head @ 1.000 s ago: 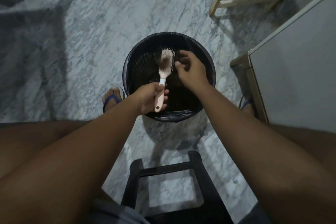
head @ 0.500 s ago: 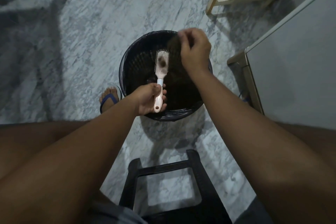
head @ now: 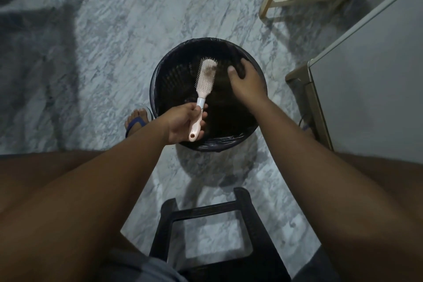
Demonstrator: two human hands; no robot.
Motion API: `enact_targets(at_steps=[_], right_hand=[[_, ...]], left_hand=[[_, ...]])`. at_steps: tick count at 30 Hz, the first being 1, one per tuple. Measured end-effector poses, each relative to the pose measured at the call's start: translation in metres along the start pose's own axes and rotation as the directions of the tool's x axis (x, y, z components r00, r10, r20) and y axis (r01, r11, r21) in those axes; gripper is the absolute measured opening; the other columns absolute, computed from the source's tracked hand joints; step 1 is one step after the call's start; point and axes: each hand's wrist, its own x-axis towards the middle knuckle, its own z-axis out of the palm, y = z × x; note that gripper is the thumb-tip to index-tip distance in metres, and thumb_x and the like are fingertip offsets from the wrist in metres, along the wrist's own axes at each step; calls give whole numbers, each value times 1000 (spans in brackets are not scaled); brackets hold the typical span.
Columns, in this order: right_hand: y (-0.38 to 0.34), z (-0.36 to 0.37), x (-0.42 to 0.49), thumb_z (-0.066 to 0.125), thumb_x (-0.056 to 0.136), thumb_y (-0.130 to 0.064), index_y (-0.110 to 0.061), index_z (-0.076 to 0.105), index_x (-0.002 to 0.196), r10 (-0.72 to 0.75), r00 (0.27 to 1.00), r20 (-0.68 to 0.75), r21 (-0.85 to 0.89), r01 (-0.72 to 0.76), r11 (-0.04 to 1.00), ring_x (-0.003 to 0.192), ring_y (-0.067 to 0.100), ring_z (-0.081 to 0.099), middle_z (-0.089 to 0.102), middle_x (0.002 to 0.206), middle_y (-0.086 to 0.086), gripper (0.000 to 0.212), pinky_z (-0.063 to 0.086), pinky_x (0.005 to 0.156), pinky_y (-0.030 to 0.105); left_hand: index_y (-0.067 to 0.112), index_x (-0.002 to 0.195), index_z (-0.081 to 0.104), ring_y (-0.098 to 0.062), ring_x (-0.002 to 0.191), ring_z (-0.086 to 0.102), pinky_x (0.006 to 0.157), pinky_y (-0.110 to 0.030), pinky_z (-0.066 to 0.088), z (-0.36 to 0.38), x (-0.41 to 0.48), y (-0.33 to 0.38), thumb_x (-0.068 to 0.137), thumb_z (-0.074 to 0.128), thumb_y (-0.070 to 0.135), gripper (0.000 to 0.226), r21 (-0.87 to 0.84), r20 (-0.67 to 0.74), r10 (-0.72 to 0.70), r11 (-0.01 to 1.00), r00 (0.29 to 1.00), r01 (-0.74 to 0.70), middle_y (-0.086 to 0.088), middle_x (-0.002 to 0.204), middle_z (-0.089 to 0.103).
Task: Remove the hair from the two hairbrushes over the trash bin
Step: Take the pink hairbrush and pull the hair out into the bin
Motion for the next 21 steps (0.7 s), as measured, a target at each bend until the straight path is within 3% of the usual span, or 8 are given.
enact_targets(at_steps=[2,4,6,9,13,18,21], right_hand=[[0,10,-4,61,89,-58,-28,32,153,-44,999,20,142,40,989,139,18,44,45,152,4,77,38,113,35],[2,19,-4,72,79,-59,-31,42,148,-70,995,66,202,55,978,122,11,59,63,131,1,80,53,101,41],[3,22,-4,78,81,-40,-24,60,135,-107,993,44,226,94,970,98,9,70,73,107,-1,59,62,83,35],[2,23,-2,73,89,-16,-11,77,109,-118,991,-69,267,133,955,65,3,69,77,89,5,21,59,61,20],[-5,17,0,68,92,-9,-4,77,103,-101,982,-159,379,155,912,65,9,69,76,87,10,15,60,63,23],[-31,-16,7,70,92,-14,-5,76,105,-7,926,-377,613,256,747,64,7,69,74,79,5,16,63,70,31],[-30,-23,11,67,94,-16,-7,76,103,-3,930,-368,537,215,816,65,9,70,73,78,6,15,63,69,31]], left_hand=[[19,120,58,-12,69,55,65,-35,50,-2,1,-1,104,42,17,22,25,14,1,1000,1000,-1,1,87,59],[19,120,57,-12,69,55,65,-36,50,-2,1,-2,104,43,17,21,40,24,3,999,1000,-4,1,86,59],[20,118,58,-12,69,55,66,-36,51,-1,2,-3,104,44,16,21,50,30,4,999,1000,-5,1,87,59],[20,116,58,-11,69,55,68,-38,52,0,3,-3,104,43,16,19,43,28,4,999,1000,-5,1,87,58],[18,114,56,-10,67,57,70,-40,54,1,3,-2,104,43,17,17,-4,7,-5,1000,1000,5,1,85,59],[17,113,54,-11,70,55,68,-40,55,-7,3,-4,105,40,17,16,-41,-54,-2,999,999,0,1,85,58],[18,114,56,-11,69,56,69,-40,54,-9,3,-4,105,42,18,17,-34,-67,10,999,998,-13,1,87,58]])
